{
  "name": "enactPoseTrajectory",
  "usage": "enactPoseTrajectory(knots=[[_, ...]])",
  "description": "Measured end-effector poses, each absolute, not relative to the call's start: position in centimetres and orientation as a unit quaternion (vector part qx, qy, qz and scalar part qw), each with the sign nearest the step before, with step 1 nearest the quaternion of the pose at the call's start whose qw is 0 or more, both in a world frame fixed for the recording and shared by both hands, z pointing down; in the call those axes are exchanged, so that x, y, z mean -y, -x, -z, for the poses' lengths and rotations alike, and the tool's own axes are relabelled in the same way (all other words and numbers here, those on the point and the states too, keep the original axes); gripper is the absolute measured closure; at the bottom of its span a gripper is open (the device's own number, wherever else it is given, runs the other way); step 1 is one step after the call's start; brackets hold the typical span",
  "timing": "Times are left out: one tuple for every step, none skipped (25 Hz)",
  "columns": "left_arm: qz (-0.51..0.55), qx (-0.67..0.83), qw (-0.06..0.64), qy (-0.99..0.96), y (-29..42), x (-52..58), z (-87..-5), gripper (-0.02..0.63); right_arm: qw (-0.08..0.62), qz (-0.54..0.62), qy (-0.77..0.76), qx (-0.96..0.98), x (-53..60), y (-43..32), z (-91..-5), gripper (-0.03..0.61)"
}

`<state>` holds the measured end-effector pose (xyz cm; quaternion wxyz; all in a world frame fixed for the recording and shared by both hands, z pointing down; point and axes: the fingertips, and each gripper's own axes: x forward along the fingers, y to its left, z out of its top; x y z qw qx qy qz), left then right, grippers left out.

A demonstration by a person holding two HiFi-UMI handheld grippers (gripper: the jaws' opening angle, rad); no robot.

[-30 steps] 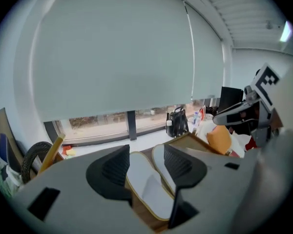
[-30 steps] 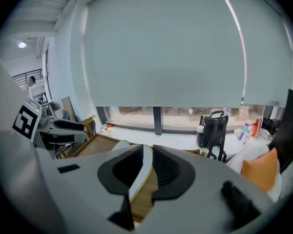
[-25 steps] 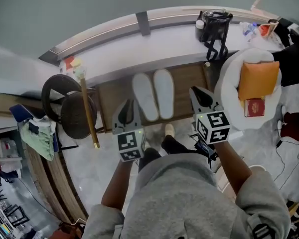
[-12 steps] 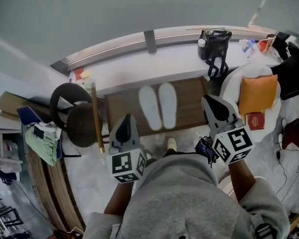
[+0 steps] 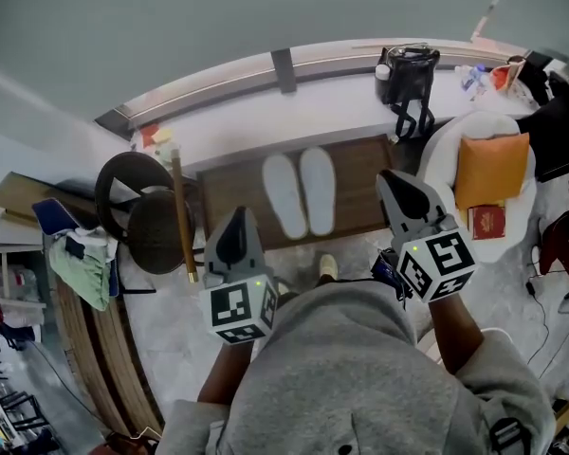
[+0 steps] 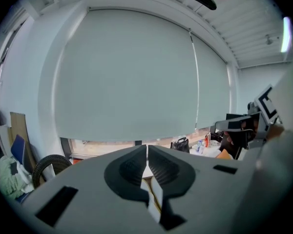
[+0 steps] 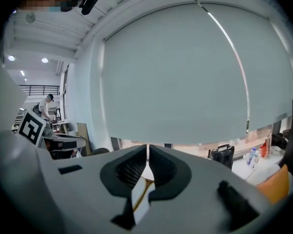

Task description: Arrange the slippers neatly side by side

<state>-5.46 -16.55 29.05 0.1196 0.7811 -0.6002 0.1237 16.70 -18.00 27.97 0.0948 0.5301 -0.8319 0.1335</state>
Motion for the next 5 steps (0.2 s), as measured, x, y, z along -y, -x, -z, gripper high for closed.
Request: enactPoseTrajectory(knots=[[-0.126,0.601,0.12,-0.78,5.51,16.54,-29.12,0.591,0.094,-0.135,-0.53,0.832,17.99,-16.64,-27.99,0.546],[-0.128,0.602,0.12,-0.779,5.58,16.54,-29.16,0.591,0.093,-0.136,-0.53,0.832,17.97,-16.57,-27.98,0.546],[-0.129,0.603,0.119,-0.778,5.69,16.55,-29.16,0.591,0.093,-0.136,-0.53,0.832,17.97,-16.5,-27.97,0.546],[-0.131,0.604,0.119,-0.777,5.81,16.59,-29.16,0.591,0.093,-0.136,-0.53,0.832,17.98,-16.44,-27.96,0.546],[-0.132,0.605,0.118,-0.776,5.93,16.64,-29.14,0.591,0.093,-0.135,-0.53,0.832,18.0,-16.37,-27.95,0.546]])
